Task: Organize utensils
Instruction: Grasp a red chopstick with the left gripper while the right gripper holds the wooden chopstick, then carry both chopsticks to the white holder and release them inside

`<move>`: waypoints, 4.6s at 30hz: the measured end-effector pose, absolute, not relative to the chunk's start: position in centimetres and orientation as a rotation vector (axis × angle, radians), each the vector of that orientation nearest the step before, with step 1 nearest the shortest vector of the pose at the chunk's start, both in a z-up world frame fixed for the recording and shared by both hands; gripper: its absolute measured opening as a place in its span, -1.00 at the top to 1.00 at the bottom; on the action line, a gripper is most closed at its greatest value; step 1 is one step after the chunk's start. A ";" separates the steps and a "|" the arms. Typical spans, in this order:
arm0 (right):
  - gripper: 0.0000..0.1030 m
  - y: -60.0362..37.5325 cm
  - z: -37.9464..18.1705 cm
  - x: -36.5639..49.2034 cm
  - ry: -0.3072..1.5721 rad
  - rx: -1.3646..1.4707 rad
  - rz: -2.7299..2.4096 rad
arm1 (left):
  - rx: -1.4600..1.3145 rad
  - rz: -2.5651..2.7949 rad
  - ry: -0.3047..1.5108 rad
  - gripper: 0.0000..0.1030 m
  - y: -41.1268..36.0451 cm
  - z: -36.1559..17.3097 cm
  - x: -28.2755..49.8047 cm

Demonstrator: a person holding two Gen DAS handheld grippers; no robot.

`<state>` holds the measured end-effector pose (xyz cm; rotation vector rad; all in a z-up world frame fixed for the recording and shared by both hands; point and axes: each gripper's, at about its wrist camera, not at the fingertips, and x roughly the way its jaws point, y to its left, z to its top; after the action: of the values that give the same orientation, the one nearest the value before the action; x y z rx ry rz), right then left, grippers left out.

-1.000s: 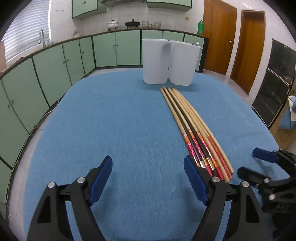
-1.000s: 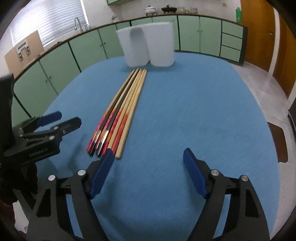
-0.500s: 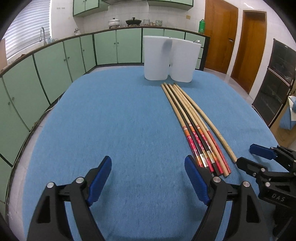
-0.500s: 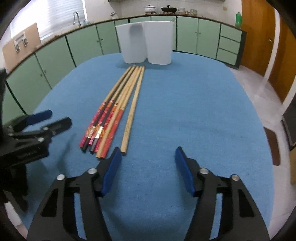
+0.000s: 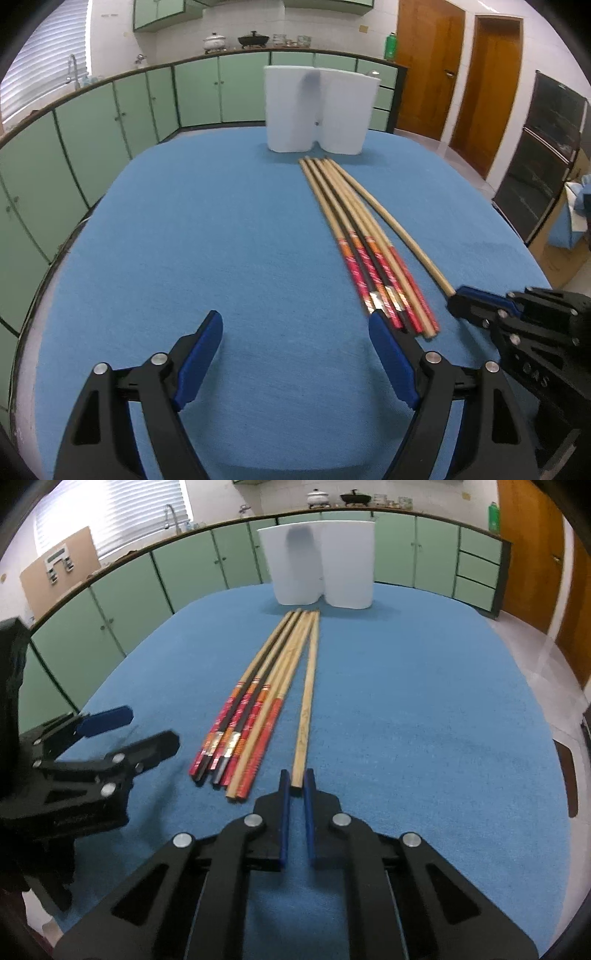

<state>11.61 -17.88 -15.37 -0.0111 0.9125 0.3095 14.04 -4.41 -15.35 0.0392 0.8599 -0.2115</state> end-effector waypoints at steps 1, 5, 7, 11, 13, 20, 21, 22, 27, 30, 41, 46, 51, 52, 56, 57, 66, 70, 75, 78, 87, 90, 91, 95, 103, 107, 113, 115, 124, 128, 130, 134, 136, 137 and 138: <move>0.88 -18.1 -15.4 11.7 0.913 -0.009 0.305 | 0.043 -0.219 0.862 -0.55 -4.6 -15.4 13.9; 0.88 -18.8 -15.4 11.6 0.915 0.003 0.291 | 0.058 -0.249 0.867 -0.55 -5.5 -15.5 13.5; 0.88 -18.9 -15.4 11.6 0.916 0.005 0.290 | 0.077 -0.242 0.878 -0.55 -5.9 -15.8 13.6; 0.88 -18.9 -15.4 11.6 0.915 0.004 0.290 | 0.060 -0.230 0.899 -0.59 -5.4 -16.2 13.9; 0.88 -18.9 -15.4 11.5 0.916 0.008 0.291 | 0.058 -0.208 0.901 -0.59 -5.1 -16.3 14.0; 0.88 -18.9 -15.5 11.5 0.917 0.008 0.293 | 0.075 -0.195 0.902 -0.57 -5.0 -16.2 13.7; 0.88 -18.9 -15.4 11.5 0.917 0.009 0.293 | 0.081 -0.194 0.902 -0.57 -5.0 -16.2 13.7; 0.88 -19.0 -15.4 11.5 0.917 0.010 0.294 | 0.084 -0.191 0.902 -0.57 -5.1 -16.1 13.6; 0.87 -19.0 -15.5 11.5 0.919 0.014 0.296 | 0.072 -0.203 0.906 -0.57 -5.0 -16.0 13.3; 0.87 -19.0 -15.5 11.5 0.918 0.013 0.295 | 0.087 -0.218 0.907 -0.57 -5.4 -16.1 12.9; 0.87 -19.6 -15.5 11.6 0.922 0.028 0.294 | 0.104 -0.220 0.915 -0.59 -6.3 -16.3 13.6; 0.88 -19.9 -15.5 11.6 0.923 0.033 0.296 | 0.090 -0.246 0.912 -0.58 -5.9 -16.1 12.9; 0.88 -19.9 -15.5 11.6 0.924 0.034 0.297 | 0.107 -0.228 0.916 -0.58 -5.9 -16.2 13.1; 0.88 -19.9 -15.6 11.6 0.924 0.036 0.298 | 0.108 -0.227 0.917 -0.58 -5.9 -16.2 13.1; 0.88 -19.8 -15.6 11.6 0.924 0.036 0.297 | 0.108 -0.214 0.919 -0.60 -5.6 -16.3 13.3; 0.88 -19.9 -15.6 11.7 0.924 0.037 0.298 | 0.107 -0.206 0.919 -0.60 -5.5 -16.3 13.3; 0.88 -19.8 -15.7 11.7 0.924 0.040 0.297 | 0.087 -0.121 0.921 -0.59 -3.4 -16.2 13.6; 0.88 -19.9 -15.6 11.7 0.924 0.041 0.298 | 0.061 -0.167 0.915 -0.58 -3.9 -15.9 13.1; 0.88 -20.3 -15.6 11.8 0.925 0.042 0.287 | 0.087 -0.195 0.919 -0.58 -5.3 -16.2 13.4; 0.88 -20.2 -15.6 11.8 0.924 0.041 0.285 | 0.107 -0.186 0.921 -0.58 -5.6 -16.2 13.6; 0.88 -20.2 -15.5 11.8 0.923 0.040 0.284 | 0.102 -0.147 0.920 -0.60 -5.5 -16.3 14.0; 0.87 -20.3 -15.6 11.8 0.925 0.047 0.288 | 0.084 -0.142 0.914 -0.49 -5.1 -16.2 14.0; 0.84 -20.2 -15.6 11.8 0.926 0.045 0.293 | 0.081 -0.139 0.912 -0.47 -5.0 -16.2 13.9; 0.83 -19.8 -15.6 11.8 0.924 0.024 0.285 | 0.082 -0.159 0.898 -0.03 -5.3 -16.1 13.8; 0.88 -19.8 -15.5 11.7 0.917 0.027 0.285 | 0.074 -0.230 0.887 0.88 -6.4 -16.0 13.6; 0.88 -19.8 -14.6 11.1 0.874 0.021 0.290 | 0.054 -0.238 0.878 0.88 -6.1 -15.6 13.5; 0.88 -20.3 -10.8 10.6 0.795 0.010 0.303 | 0.059 -0.242 0.795 0.88 -5.0 -11.8 12.1; 0.88 -20.8 -9.1 10.7 0.765 0.019 0.309 | 0.060 -0.241 0.760 0.88 -4.7 -10.3 11.8; 0.89 -21.3 -1.6 12.8 0.640 0.011 0.347 | 0.046 -0.252 0.572 0.88 -3.0 -2.1 13.1; 0.88 -21.4 1.5 14.9 0.618 0.005 0.372 | 0.032 -0.292 0.535 0.88 -2.8 0.3 14.9; 0.89 -21.3 2.8 16.2 0.614 -0.003 0.385 | 0.024 -0.313 0.527 0.88 -2.8 1.3 16.4; 0.89 -20.9 4.7 18.9 0.614 -0.043 0.391 | 0.019 -0.335 0.527 0.89 -3.0 2.6 18.9; 0.89 -20.9 5.8 20.3 0.614 -0.053 0.400 | 0.022 -0.341 0.527 0.89 -3.2 3.1 20.2; 0.89 -21.0 6.2 20.8 0.613 -0.051 0.406 | 0.028 -0.342 0.523 0.89 -3.4 3.4 20.7; 0.89 -21.1 6.7 21.2 0.610 -0.049 0.412 | 0.031 -0.344 0.519 0.89 -3.5 3.7 20.8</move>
<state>21.23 -21.08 6.67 -0.0491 0.6098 0.4121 20.82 -3.45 3.71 0.0314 0.5190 -0.3444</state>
